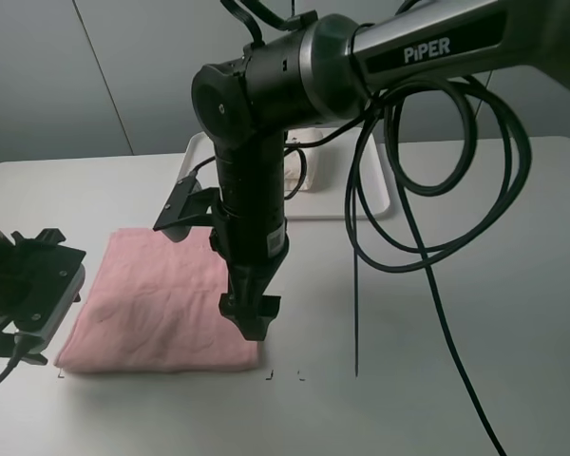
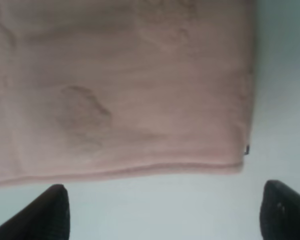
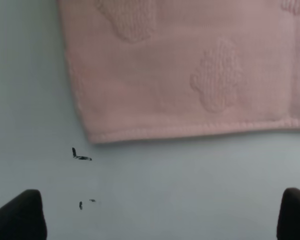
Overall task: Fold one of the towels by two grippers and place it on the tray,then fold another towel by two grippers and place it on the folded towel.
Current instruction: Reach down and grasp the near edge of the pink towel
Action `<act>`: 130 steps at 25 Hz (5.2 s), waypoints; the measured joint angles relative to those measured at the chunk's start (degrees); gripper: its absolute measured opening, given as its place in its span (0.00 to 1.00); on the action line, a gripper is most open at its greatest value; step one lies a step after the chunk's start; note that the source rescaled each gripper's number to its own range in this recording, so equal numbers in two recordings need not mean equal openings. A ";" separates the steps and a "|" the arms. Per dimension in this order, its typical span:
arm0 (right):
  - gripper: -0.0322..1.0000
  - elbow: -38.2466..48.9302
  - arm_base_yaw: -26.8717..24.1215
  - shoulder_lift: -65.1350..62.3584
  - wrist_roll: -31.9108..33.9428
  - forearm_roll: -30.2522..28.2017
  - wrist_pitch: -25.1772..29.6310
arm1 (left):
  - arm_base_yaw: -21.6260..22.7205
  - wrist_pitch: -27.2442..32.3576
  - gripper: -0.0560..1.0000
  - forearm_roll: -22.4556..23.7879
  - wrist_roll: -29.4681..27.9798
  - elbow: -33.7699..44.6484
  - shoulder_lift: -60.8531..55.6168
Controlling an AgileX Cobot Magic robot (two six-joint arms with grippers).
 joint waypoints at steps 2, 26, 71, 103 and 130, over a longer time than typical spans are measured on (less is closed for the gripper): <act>1.00 0.41 0.66 0.00 0.39 0.00 -0.55 | 0.00 -0.90 0.98 0.64 0.36 1.08 0.00; 1.00 5.53 4.03 0.00 0.96 1.10 -7.51 | -6.34 -5.94 0.98 7.19 -9.81 4.08 0.02; 1.00 9.72 5.23 0.10 -4.23 5.16 -13.46 | -6.69 -9.17 0.98 7.06 -10.50 4.17 6.59; 0.74 9.92 7.52 3.11 -6.12 3.03 -17.21 | -6.69 -9.17 0.98 7.06 -10.97 4.17 6.59; 0.05 14.00 7.61 2.29 0.11 -2.90 -25.78 | -6.69 -10.95 0.83 7.39 -11.08 4.17 6.84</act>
